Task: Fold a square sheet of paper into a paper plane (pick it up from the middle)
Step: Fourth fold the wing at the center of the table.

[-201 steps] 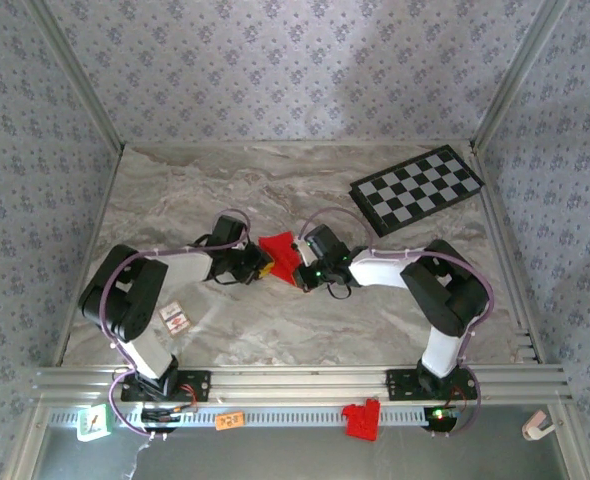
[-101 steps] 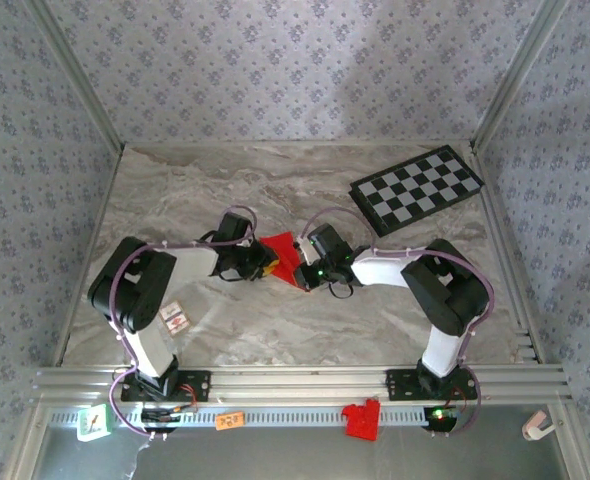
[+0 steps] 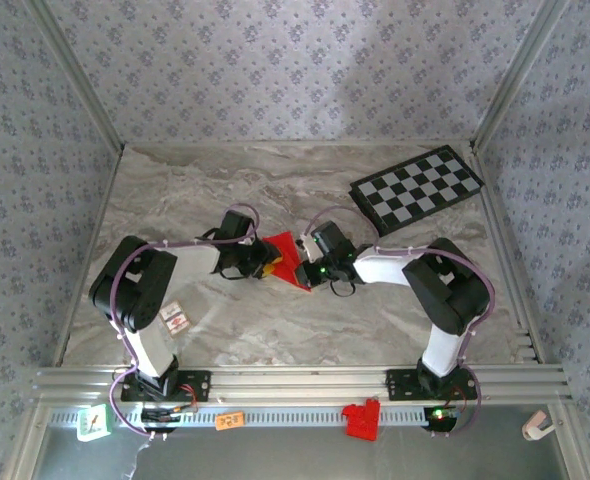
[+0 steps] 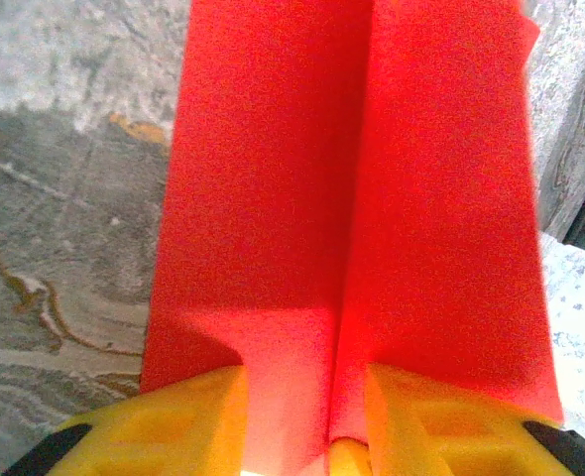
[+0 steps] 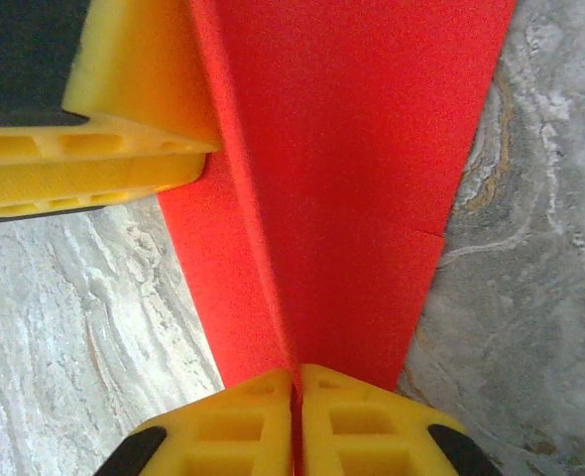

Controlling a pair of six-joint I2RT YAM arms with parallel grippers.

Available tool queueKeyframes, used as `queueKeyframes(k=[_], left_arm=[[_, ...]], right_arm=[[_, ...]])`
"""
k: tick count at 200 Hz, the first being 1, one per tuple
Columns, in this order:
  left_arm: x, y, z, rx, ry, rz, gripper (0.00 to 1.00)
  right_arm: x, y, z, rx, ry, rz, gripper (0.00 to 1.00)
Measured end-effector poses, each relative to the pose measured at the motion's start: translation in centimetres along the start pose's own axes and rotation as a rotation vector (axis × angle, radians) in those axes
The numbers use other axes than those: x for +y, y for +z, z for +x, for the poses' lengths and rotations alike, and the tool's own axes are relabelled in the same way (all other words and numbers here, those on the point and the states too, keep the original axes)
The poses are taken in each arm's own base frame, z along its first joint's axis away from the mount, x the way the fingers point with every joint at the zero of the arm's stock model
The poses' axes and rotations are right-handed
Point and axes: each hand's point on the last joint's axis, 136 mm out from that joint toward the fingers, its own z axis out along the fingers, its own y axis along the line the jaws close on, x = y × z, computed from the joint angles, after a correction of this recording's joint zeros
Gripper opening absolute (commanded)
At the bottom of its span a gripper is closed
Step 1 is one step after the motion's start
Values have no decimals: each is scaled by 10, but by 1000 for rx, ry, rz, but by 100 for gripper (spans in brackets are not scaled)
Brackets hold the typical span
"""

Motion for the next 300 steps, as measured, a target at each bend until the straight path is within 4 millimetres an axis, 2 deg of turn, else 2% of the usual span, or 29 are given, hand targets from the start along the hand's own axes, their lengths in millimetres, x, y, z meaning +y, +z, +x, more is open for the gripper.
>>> queueKeyframes(k=[137,165,205,249,300], left_arm=[[3,-3,1,3,33,-28,35],[-2,-7,2,-1,64,-16,35],[-8,-7,3,1,120,-3,41],[-27,-6,6,-6,221,13,47],[-7,5,9,19,213,-52,49]], right_arm=[[-4,0,1,-9,213,-201,10],[-4,0,0,-10,230,-218,10],[-4,0,0,-7,248,-233,10],[-4,0,-1,-7,255,-241,10],[-4,0,-1,-5,258,-250,10]])
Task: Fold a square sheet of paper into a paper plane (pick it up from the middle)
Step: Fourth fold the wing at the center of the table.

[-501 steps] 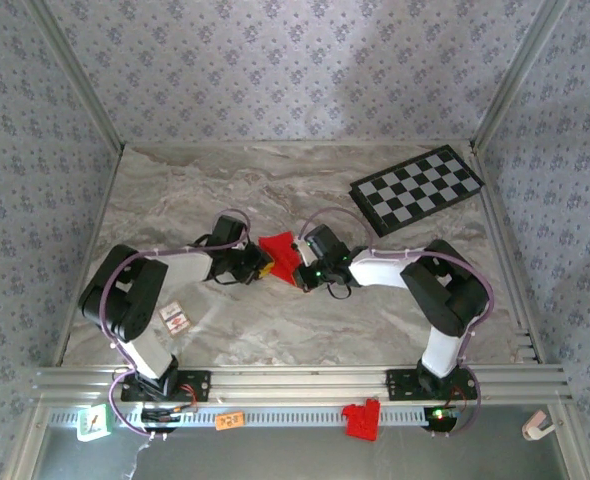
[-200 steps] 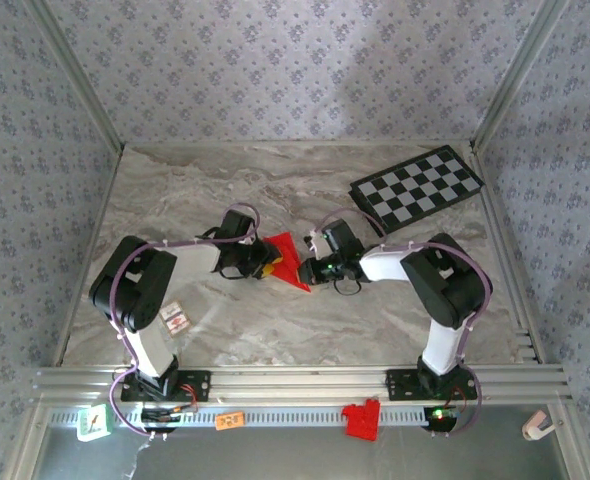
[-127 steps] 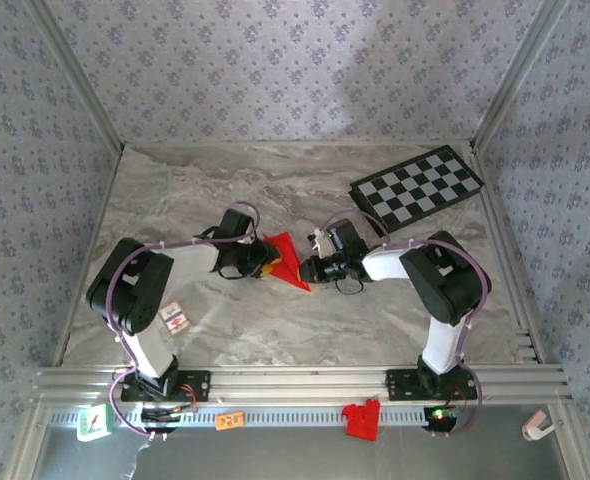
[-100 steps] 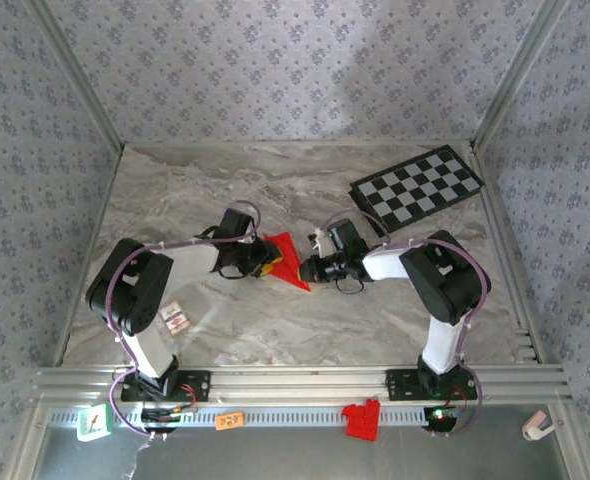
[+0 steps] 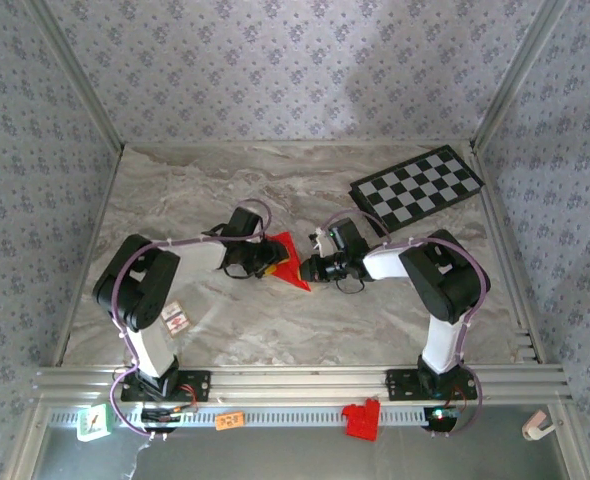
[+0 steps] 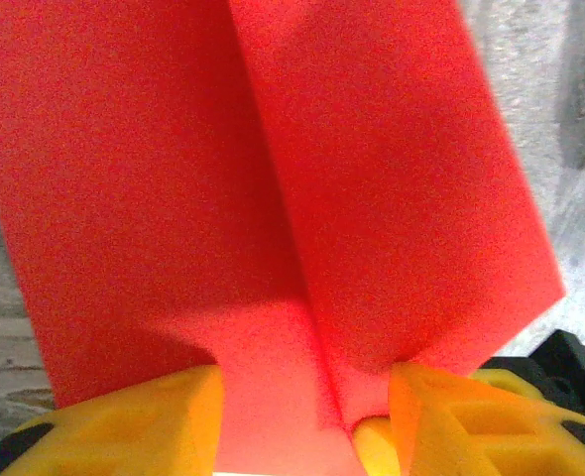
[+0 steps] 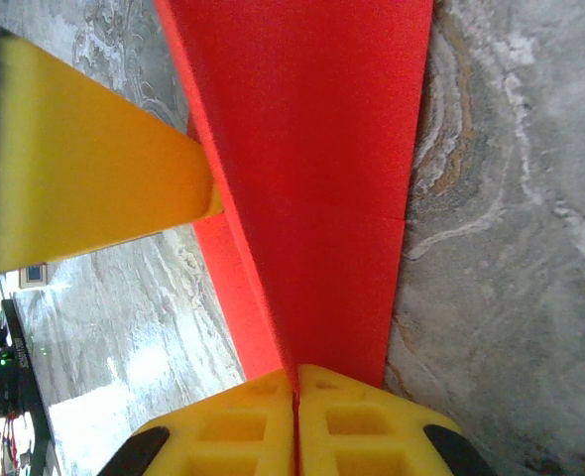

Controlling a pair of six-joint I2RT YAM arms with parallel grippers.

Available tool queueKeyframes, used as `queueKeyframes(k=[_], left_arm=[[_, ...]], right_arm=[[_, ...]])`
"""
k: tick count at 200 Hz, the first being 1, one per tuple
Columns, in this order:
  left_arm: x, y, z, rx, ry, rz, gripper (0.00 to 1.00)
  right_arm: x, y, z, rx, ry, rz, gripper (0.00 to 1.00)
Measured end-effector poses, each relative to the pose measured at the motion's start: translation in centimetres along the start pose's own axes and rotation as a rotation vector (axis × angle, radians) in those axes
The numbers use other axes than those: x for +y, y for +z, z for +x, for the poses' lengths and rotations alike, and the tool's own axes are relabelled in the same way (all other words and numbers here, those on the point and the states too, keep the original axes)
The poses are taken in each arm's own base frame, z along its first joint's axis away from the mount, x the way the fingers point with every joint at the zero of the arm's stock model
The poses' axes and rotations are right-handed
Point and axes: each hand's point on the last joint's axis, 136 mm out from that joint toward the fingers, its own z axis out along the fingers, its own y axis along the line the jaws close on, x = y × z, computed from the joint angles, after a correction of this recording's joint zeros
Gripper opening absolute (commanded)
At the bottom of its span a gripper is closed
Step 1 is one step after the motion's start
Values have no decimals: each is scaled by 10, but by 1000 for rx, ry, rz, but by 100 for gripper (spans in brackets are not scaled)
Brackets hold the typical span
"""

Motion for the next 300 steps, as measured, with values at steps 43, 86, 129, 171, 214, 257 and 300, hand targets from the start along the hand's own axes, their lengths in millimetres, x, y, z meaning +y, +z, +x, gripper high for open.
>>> queueKeyframes(k=[43,86,129,171,214,257,300], left_arm=[[-2,1,-1,-2,2,-13,52],[-2,2,-1,1,-5,-62,52],[0,5,-1,6,-15,-124,52],[2,6,-2,17,-28,-152,52],[0,5,-1,22,-28,-159,55],[-2,5,-2,23,-18,-164,57],[-10,-7,-8,-5,9,-148,62]], right_arm=[[-1,0,0,-1,8,-1,12],[1,0,-1,1,17,-12,16],[2,-1,-1,3,18,-19,16],[1,-1,-1,3,25,-15,13],[-2,-1,-1,2,49,-16,11],[-3,-1,-1,5,75,-22,8],[-5,-1,-2,4,96,-22,8]])
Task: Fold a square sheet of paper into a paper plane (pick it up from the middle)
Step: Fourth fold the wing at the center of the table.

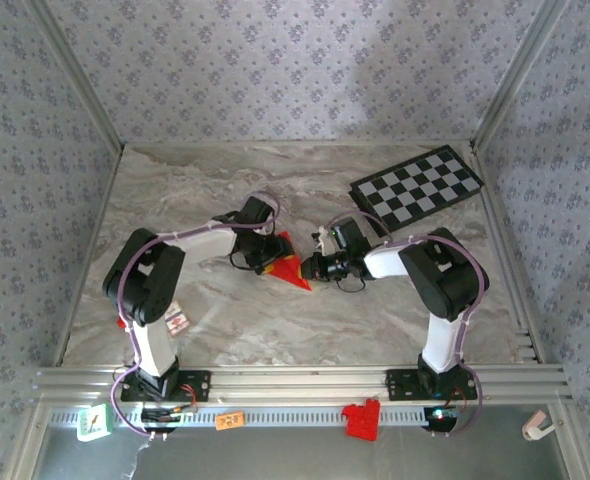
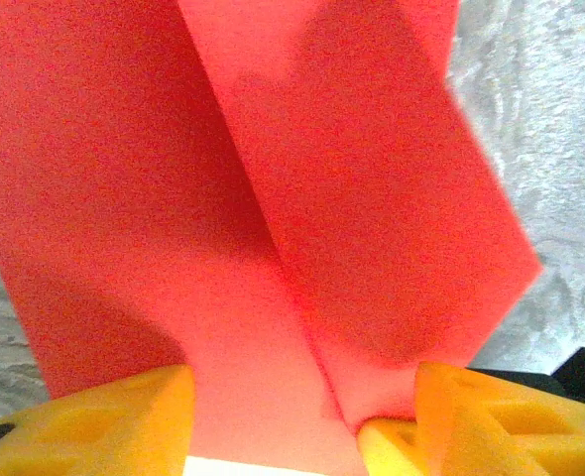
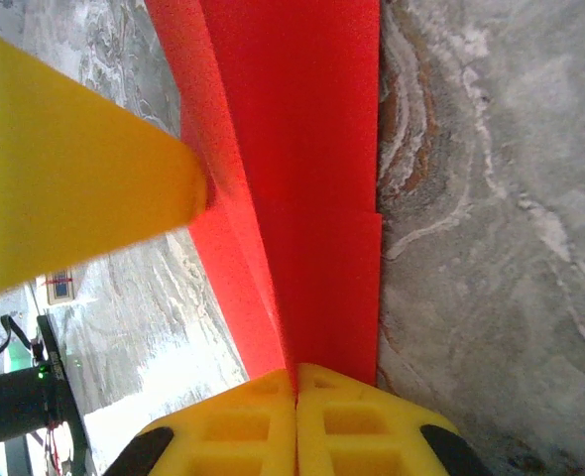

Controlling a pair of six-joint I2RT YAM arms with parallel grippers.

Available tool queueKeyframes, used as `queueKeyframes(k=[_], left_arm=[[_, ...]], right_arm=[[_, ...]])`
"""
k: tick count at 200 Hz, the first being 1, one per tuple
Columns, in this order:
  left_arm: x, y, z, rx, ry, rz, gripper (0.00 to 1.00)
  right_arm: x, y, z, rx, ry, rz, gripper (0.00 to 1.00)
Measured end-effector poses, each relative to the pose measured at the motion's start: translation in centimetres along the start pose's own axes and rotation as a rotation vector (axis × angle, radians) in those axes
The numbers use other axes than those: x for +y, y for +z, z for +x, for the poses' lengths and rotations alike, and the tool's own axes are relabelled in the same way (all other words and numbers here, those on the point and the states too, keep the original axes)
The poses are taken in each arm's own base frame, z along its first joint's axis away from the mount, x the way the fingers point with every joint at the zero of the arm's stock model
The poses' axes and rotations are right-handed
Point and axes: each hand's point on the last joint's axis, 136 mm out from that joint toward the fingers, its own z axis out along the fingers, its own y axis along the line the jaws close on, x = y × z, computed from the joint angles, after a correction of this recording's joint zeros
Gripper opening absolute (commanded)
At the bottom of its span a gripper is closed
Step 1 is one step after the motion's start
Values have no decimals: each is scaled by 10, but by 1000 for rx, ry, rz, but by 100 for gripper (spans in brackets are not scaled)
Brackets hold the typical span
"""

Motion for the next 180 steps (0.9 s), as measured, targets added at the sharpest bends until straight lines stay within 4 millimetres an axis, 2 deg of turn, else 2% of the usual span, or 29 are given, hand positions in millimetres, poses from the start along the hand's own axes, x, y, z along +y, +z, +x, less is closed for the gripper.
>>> queueKeyframes(k=[11,30,48,107,180], left_arm=[[-6,-11,-7,-32,6,29,62],[-21,-31,-19,-97,22,111,56],[-30,-40,-25,-132,30,194,49],[-18,-5,-5,-42,-7,306,29],[-31,9,2,5,24,365,23]], right_arm=[[0,0,0,0,6,-3,8],[0,0,0,4,18,-8,8],[0,0,-1,9,29,-13,9],[-1,-1,-1,16,46,-22,9],[-2,-2,-2,25,75,-30,12]])
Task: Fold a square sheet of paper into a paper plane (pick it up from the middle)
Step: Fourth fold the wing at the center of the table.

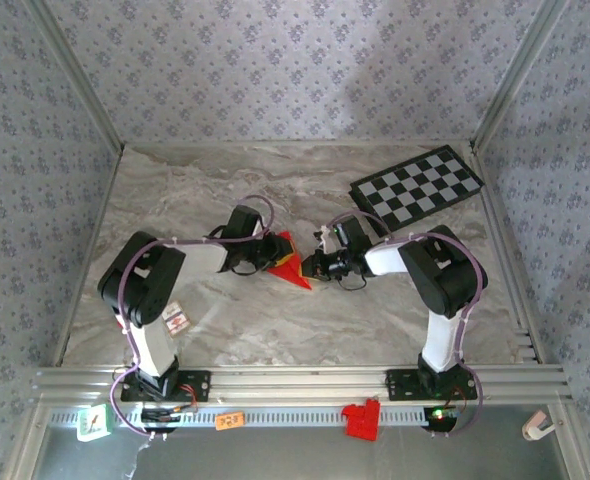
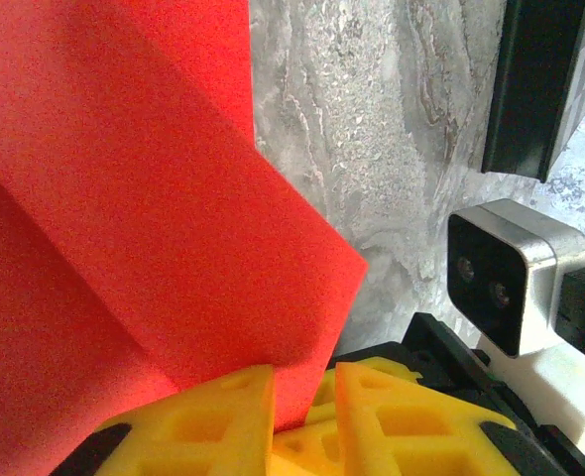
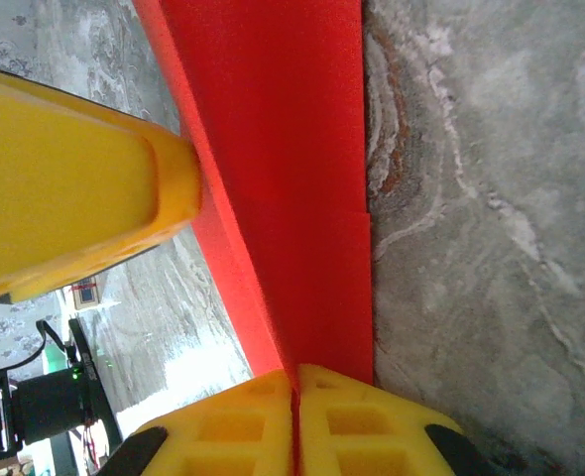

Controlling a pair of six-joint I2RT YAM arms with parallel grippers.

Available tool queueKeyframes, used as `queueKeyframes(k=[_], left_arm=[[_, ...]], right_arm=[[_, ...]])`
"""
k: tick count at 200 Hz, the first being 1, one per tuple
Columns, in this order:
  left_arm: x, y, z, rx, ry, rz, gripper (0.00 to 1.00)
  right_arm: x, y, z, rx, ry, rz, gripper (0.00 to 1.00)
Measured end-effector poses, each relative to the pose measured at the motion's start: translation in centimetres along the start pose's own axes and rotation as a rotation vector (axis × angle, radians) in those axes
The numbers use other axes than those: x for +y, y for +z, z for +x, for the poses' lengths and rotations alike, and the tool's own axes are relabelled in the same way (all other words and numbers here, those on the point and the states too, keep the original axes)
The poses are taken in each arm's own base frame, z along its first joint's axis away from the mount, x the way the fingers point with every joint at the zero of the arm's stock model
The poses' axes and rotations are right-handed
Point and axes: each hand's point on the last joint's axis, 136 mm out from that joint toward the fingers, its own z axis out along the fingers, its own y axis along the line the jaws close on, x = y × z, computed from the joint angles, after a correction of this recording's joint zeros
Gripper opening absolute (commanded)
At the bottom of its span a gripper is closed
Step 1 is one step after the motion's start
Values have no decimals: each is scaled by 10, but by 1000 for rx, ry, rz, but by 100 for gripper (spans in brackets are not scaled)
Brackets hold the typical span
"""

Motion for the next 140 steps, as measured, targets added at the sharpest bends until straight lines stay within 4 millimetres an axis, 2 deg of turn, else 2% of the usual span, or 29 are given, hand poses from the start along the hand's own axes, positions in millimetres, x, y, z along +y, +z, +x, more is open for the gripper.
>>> queueKeyframes(k=[46,104,140], left_arm=[[0,6,1,17,-1,0,21],[0,7,0,17,-2,-8,22],[-1,-1,-5,-19,-1,-16,24]], right_arm=[[0,-1,0,4,6,-9,13],[-2,-1,0,13,23,-17,9],[-2,0,-1,32,40,-24,10]])
